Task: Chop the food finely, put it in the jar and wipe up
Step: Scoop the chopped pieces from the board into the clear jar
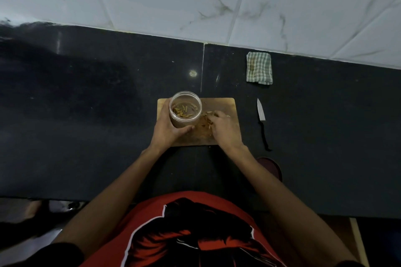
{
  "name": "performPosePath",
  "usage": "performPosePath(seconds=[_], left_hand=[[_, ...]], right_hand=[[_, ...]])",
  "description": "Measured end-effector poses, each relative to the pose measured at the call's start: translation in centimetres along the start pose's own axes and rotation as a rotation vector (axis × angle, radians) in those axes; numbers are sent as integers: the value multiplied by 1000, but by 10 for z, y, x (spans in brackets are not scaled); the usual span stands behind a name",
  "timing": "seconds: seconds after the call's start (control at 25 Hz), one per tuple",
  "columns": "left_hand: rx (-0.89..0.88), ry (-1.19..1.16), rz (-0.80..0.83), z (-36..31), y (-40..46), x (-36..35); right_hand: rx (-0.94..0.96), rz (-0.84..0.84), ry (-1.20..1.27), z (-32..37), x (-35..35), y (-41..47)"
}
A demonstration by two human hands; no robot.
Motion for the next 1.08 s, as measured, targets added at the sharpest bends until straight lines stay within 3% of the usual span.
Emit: performPosePath(seconds=[0.24, 0.4, 0.6, 0.72, 0.88, 1.08], left_hand=[[9, -3, 8, 0, 0, 1], [12, -3, 10, 2, 0, 1], [16, -4, 22, 3, 1, 0], [14, -5, 22, 4, 1, 1], [5, -14, 12, 5, 2, 1], [27, -35, 32, 9, 1, -1]], right_hand=[[37, -152, 93, -9, 12, 1], [-140, -349, 513, -28, 38, -5], [-450, -212, 995, -51, 29, -3], [-426, -134, 1278, -35, 42, -1], [-191, -128, 1205, 16, 75, 6], [69, -151, 574, 69, 79, 12]])
Point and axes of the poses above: each hand's wrist, its own y-axis towards the middle knuckle, its own x-axis out of the back of the hand, z = x × y, the point moved 6 cm from there along y, towards the middle knuckle, and after that the axes turned 3 degrees about -y, right-handed, at the moved point
